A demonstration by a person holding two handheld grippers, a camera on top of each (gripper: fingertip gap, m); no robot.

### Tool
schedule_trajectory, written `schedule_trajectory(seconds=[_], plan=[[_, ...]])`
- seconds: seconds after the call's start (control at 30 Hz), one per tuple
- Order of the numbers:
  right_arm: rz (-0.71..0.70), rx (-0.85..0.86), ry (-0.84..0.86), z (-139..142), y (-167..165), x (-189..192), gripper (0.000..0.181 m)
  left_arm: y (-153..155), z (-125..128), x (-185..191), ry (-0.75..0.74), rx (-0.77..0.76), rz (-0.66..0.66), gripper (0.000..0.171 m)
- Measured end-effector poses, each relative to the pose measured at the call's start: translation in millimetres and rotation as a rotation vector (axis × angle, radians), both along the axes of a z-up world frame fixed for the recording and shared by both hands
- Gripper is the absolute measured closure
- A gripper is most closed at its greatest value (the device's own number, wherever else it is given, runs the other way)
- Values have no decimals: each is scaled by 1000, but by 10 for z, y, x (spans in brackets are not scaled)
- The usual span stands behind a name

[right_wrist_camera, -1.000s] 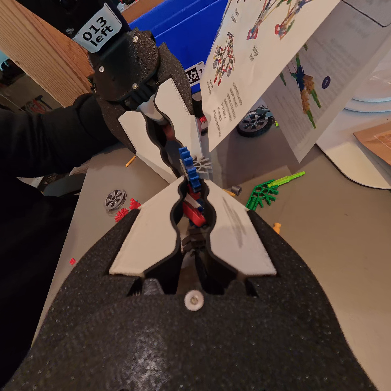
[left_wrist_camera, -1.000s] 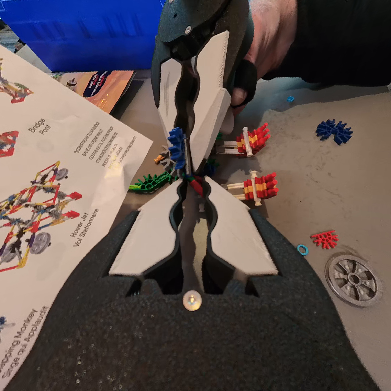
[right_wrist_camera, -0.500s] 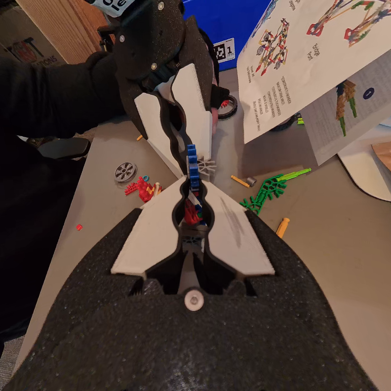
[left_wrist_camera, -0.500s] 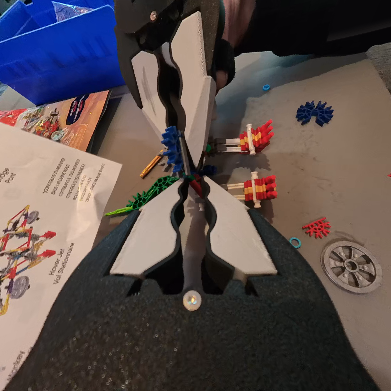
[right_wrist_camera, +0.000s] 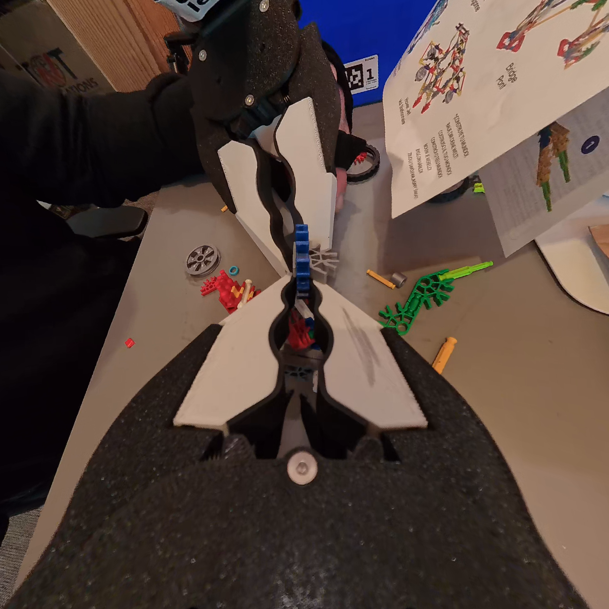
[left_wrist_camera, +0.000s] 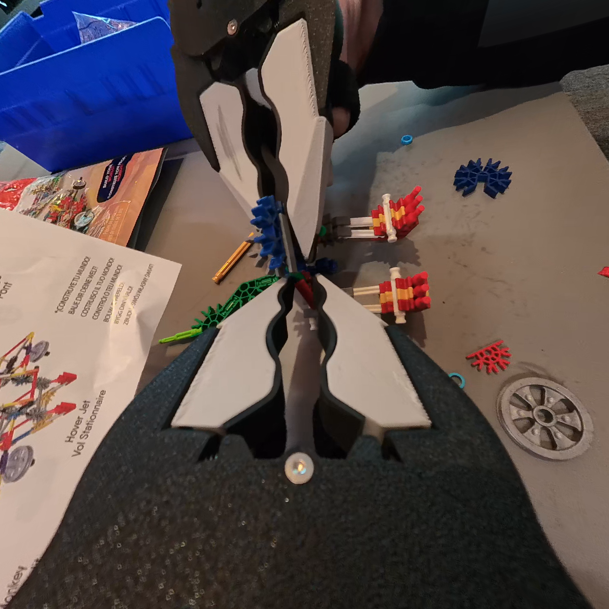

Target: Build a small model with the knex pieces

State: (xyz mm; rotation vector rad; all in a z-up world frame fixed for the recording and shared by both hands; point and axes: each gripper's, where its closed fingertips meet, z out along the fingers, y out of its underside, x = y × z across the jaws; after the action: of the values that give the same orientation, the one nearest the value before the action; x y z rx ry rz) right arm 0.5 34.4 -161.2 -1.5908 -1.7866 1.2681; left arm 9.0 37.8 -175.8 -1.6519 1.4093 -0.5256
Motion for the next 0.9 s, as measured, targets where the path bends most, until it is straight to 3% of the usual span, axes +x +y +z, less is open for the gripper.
schedule_trajectory(seconds=[0.37,0.5,0.63,0.9], plan=[[-27,-38,22,-4,53,-16,176,62,29,-36,2,35,39,158],[-39,-33,20,-3,80,-1,176,75,183,-81,-70,20,58,160],[-48,-28,18,-3,98,4,176,98,167,-55,-94,-6,72,162],[-58,-28,18,-4,108,-6,176,122,362,-92,-200,-30,102,154]])
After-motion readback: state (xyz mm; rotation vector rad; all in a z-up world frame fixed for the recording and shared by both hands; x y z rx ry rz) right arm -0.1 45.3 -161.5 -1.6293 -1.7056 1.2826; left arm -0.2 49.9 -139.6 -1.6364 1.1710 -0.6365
